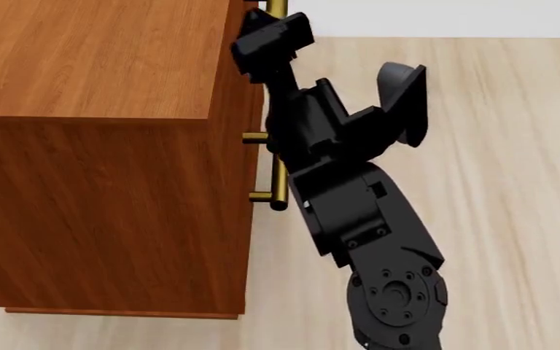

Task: Close the bottom drawer of the cabinet and open the top drawer.

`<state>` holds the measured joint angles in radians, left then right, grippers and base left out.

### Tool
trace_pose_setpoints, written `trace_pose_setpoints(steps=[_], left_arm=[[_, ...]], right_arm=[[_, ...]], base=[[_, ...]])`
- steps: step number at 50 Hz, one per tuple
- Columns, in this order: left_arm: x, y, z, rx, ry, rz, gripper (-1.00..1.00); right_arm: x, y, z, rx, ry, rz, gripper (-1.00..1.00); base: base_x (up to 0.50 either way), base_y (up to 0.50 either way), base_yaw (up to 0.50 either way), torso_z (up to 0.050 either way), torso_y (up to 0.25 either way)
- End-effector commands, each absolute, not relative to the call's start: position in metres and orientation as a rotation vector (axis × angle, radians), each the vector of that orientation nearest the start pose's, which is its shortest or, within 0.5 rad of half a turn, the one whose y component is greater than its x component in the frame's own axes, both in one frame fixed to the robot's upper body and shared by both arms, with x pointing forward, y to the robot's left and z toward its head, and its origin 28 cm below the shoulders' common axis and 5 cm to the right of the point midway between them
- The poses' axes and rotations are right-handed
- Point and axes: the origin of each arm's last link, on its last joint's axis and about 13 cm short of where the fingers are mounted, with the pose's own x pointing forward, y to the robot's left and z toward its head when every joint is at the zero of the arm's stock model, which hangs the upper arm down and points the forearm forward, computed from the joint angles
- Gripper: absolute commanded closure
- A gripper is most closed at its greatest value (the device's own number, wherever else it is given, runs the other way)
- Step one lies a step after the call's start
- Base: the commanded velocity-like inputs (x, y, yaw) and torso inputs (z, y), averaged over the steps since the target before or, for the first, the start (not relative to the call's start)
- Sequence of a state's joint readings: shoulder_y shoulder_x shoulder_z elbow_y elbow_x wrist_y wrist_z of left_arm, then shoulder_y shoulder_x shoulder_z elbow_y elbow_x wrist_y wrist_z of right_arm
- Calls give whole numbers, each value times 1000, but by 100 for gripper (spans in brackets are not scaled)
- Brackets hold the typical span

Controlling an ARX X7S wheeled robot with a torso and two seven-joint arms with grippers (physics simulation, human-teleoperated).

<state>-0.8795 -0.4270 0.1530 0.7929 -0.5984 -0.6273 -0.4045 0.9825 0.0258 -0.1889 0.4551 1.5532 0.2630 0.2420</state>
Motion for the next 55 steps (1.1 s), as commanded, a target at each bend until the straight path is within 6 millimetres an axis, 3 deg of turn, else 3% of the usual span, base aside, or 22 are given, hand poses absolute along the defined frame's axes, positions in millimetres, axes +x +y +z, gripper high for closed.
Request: trace_pose_setpoints(steps=[1, 30, 31, 55], left_arm=[[224, 213, 311, 17, -876, -154, -100], [227, 215, 310, 19, -871, -145, -100], [227, 215, 310, 17, -870, -145, -100], [224, 214, 312, 17, -876, -147, -100]], right_arm=[[373, -30, 233, 1276, 71, 480, -100], [383, -24, 233, 1283, 87, 494, -100], [383, -24, 233, 1283, 86, 488, 100], [373, -31, 251, 1303, 23, 480, 100]], base=[[0, 0, 0, 0, 0], [0, 0, 1, 0, 0], [0, 0, 4, 0, 0], [-2, 0, 0, 0, 1]])
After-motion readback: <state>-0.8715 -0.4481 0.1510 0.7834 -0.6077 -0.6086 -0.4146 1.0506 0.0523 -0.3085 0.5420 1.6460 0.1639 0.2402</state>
